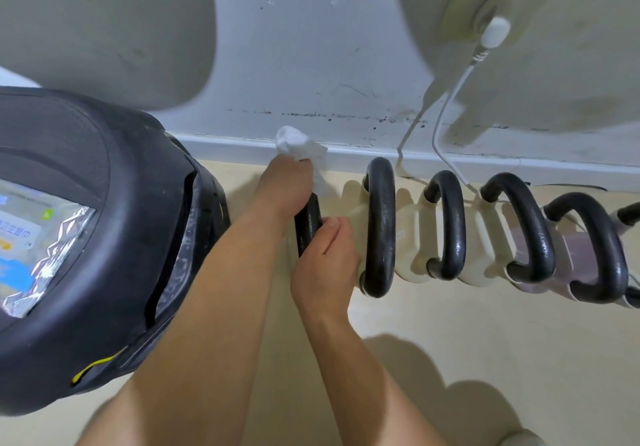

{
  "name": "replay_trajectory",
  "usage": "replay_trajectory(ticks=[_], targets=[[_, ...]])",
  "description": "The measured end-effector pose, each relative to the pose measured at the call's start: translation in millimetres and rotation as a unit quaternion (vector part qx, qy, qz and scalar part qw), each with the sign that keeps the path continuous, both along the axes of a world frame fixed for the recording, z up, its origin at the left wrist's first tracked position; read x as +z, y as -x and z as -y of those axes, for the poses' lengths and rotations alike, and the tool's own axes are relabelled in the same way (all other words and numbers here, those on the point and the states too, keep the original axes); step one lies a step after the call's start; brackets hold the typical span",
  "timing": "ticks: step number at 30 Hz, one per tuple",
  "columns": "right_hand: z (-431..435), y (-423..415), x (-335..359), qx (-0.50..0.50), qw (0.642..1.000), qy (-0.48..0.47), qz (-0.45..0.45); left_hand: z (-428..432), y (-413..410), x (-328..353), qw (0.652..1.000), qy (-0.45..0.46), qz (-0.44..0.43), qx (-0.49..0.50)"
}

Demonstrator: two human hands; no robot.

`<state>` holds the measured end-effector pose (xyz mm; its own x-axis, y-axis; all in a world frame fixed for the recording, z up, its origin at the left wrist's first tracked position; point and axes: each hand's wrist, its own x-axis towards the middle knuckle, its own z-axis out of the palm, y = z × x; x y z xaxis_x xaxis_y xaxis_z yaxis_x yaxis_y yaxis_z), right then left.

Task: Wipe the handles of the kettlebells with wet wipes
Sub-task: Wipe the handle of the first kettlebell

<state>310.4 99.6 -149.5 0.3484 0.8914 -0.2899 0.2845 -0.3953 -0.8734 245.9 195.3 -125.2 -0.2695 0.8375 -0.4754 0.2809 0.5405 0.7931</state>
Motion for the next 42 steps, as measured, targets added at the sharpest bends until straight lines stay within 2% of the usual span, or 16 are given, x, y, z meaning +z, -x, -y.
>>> replay_trajectory(ticks=[3, 7, 12, 16, 19, 22, 24, 26, 29, 31, 34, 36, 37, 39, 40, 42], targets=[[0.4, -0.4, 1.1, -0.002, 1.0, -0.006, -0.002, -7.3, 7.2, -8.5, 0.997, -0.003, 0.071, 0.016], [0.7, 0.4, 2.2, -0.001, 1.0, -0.007, -0.012, -11.4, 27.3, -22.2, 0.972, 0.01, 0.218, 0.083], [0.1, 1.5, -1.5, -0.015, 1.0, -0.01, -0.015, 25.2, 19.4, -52.4, 0.967, -0.004, 0.217, 0.135], [0.0, 0.6, -3.0, -0.01, 1.0, -0.009, -0.013, 39.9, 8.0, -33.2, 0.967, -0.051, 0.204, 0.143], [0.1, 0.1, -1.0, 0.012, 1.0, -0.015, -0.002, 21.6, 0.7, -4.8, 0.984, -0.087, 0.126, 0.095], [-0.9, -2.6, 0.1, 0.027, 0.999, -0.009, -0.032, -0.6, 10.9, -7.3, 0.997, -0.059, 0.04, 0.038], [-3.7, -5.4, 1.6, 0.027, 0.996, 0.028, -0.077, -1.4, 24.0, -13.5, 1.0, -0.017, 0.013, 0.017], [-6.6, -9.5, 6.1, 0.045, 0.996, 0.046, -0.069, 5.8, 34.1, -13.8, 0.999, -0.034, 0.008, 0.003], [-14.7, -13.7, 22.9, 0.112, 0.993, -0.034, 0.013, 14.3, 36.9, -4.6, 0.993, -0.109, 0.019, -0.042], [-24.9, -12.0, 34.2, 0.144, 0.981, -0.115, 0.059, 15.5, 34.2, 0.4, 0.985, -0.117, -0.038, -0.118], [-40.0, -7.3, 41.7, 0.123, 0.974, -0.178, 0.075, 11.9, 29.7, 4.7, 0.959, -0.116, -0.145, -0.212], [-44.1, -6.0, 41.4, 0.088, 0.968, -0.216, 0.091, 8.7, 27.9, 1.9, 0.958, -0.086, -0.158, -0.223], [-44.9, -6.2, 38.8, 0.088, 0.967, -0.221, 0.094, 7.7, 28.5, -1.0, 0.96, -0.073, -0.152, -0.224], [-47.4, -5.4, 34.5, 0.133, 0.979, -0.149, 0.038, 8.4, 32.1, -6.8, 0.972, -0.071, -0.082, -0.207], [-47.8, -4.6, 31.3, 0.158, 0.982, -0.102, -0.001, 10.1, 36.6, -10.1, 0.982, -0.081, -0.01, -0.172], [-45.1, -5.3, 25.7, 0.186, 0.979, -0.068, -0.049, 18.3, 47.8, -16.5, 0.984, -0.077, 0.145, -0.067]])
